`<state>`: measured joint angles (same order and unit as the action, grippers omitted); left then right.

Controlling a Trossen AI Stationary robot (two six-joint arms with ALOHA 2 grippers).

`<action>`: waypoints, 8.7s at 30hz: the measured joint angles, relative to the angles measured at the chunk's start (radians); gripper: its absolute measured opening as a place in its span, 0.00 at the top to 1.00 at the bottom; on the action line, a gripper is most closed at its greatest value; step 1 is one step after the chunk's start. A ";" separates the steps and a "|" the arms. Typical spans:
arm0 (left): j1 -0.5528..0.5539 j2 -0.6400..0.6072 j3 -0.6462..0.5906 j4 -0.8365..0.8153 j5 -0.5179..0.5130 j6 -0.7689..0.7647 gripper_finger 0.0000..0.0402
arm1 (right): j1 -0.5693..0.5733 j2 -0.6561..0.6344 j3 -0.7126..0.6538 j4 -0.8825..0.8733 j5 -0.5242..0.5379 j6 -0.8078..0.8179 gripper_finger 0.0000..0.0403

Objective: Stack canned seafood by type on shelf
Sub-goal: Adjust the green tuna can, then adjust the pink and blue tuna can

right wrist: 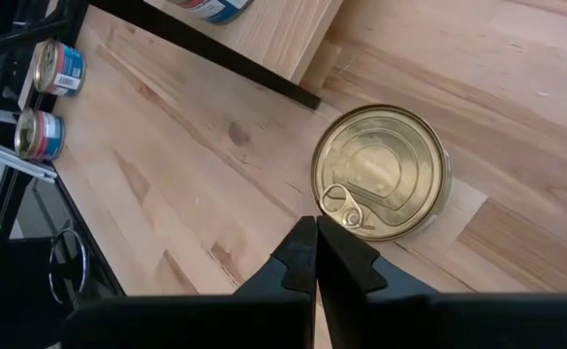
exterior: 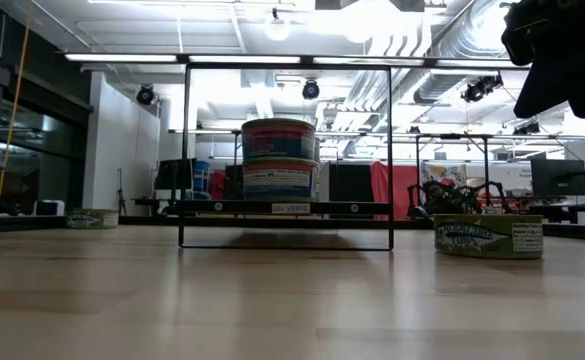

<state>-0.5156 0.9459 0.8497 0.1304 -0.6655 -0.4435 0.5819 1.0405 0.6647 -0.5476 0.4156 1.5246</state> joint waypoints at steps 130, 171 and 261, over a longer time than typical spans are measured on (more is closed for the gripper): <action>1.111 0.232 0.000 -0.334 0.966 0.003 1.00 | -0.782 0.678 0.288 0.568 -0.604 -0.377 1.00; 1.096 0.300 -0.230 -0.037 0.743 -0.141 1.00 | -0.850 0.552 0.288 0.389 -0.525 -0.485 1.00; 1.003 0.822 -0.244 0.588 0.724 -0.626 1.00 | -0.961 0.552 0.322 0.395 -0.422 -0.565 1.00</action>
<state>0.4874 1.7679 0.6056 0.7181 0.0582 -1.0698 -0.3790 1.5925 0.9869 -0.1524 -0.0069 0.9593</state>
